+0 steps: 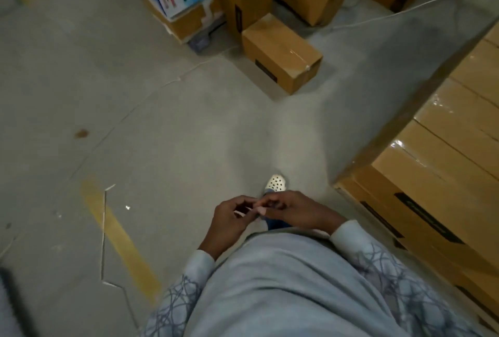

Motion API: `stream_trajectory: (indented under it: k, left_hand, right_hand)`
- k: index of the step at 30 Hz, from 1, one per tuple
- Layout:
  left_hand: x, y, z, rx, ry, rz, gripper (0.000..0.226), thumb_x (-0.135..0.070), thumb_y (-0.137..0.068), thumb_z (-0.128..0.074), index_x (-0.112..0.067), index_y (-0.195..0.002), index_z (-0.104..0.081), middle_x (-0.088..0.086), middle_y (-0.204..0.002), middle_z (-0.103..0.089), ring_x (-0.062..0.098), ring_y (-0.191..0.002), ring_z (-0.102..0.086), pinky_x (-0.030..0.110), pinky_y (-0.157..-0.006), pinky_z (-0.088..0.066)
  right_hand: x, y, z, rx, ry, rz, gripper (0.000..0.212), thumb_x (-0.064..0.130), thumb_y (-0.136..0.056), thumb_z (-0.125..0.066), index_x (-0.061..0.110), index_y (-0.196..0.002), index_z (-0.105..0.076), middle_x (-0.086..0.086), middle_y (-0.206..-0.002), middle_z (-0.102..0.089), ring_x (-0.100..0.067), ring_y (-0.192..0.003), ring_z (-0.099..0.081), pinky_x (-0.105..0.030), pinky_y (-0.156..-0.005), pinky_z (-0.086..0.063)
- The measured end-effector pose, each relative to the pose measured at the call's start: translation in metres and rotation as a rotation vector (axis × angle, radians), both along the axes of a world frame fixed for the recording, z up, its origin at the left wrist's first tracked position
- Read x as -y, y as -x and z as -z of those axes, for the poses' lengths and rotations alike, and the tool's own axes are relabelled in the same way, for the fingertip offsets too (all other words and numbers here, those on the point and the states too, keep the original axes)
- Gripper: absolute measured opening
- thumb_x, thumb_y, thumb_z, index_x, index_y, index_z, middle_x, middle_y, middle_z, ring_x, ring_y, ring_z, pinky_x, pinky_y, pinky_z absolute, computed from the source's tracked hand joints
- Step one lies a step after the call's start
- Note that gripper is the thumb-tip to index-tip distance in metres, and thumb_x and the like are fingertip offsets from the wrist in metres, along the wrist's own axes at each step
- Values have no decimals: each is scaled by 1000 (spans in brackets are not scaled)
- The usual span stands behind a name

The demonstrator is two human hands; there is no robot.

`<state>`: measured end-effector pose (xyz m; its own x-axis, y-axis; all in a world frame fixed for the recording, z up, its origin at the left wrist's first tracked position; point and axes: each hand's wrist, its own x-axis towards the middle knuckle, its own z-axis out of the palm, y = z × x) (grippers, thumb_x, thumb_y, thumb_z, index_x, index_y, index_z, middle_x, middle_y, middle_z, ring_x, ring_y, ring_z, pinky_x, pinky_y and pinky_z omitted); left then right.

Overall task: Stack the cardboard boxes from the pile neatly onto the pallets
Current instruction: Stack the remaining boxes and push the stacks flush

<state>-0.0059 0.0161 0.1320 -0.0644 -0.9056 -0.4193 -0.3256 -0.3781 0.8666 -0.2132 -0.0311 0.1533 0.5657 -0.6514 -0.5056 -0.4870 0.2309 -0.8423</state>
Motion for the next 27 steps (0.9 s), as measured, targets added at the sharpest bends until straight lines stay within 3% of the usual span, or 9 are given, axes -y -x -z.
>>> stream_trajectory:
  k: [2, 5, 10, 13, 16, 18, 22, 27]
  left_hand:
    - [49, -15, -9, 42, 42, -20, 12, -32, -89, -79, -24, -98, -80, -12, -90, -78, 6, -82, -69, 17, -73, -49]
    - [125, -32, -24, 27, 98, -40, 8, -26, -96, -72, -24, -99, -79, -10, -88, -77, 9, -83, -70, 18, -74, -50]
    - [223, -39, -31, -33, 133, -164, 16, -25, -100, -65, -17, -99, -79, -4, -87, -77, 16, -80, -72, 24, -76, -55]
    - [282, -42, -21, -98, 43, -166, 19, -19, -100, -67, -12, -85, -78, 2, -81, -75, 12, -76, -69, 24, -74, -51]
    - [356, -54, -8, -121, -18, -94, 25, -13, -95, -73, -13, -70, -73, -2, -71, -73, 6, -69, -67, 18, -74, -48]
    - [413, -62, -1, -111, -11, -36, 25, -11, -92, -75, -4, -69, -71, -4, -67, -70, 5, -66, -65, 16, -71, -48]
    - [540, -80, -11, -174, 41, 107, 22, -19, -88, -81, 0, -81, -71, 12, -80, -73, 15, -75, -65, 32, -74, -53]
    - [676, -75, -42, -173, 58, 233, 14, -20, -89, -81, -8, -90, -73, 3, -86, -75, 12, -80, -68, 26, -71, -54]
  right_hand:
    - [64, -11, -11, 14, 0, -99, 26, 43, -99, -65, 34, -122, -74, 24, -112, -72, 0, -108, -65, -23, -101, -49]
    - [150, -28, -23, -7, 79, -162, 17, 42, -101, -62, 46, -114, -73, 43, -100, -64, 2, -103, -62, -20, -96, -48]
    - [244, -55, -33, 55, 69, 6, 19, 36, -104, -60, 32, -111, -77, 17, -109, -75, -7, -101, -69, -29, -96, -53]
    - [294, -56, -24, 54, 73, 90, 17, 34, -103, -61, 28, -112, -75, 11, -107, -76, -13, -91, -71, -34, -91, -57]
    - [354, -53, -7, -8, 118, 167, 19, 31, -101, -66, 27, -118, -73, 13, -105, -75, -5, -90, -70, -27, -87, -54]
    - [398, -55, -2, -53, 140, 232, 18, 29, -101, -65, 27, -118, -73, 13, -102, -74, -4, -88, -70, -25, -84, -53]
    - [489, -67, -12, -97, 176, 377, 18, 32, -102, -64, 28, -117, -72, 8, -103, -74, -7, -83, -71, -26, -83, -56]
    - [573, -75, -36, -118, 228, 541, 20, 40, -102, -62, 37, -120, -71, 17, -106, -72, -2, -90, -68, -21, -83, -54]
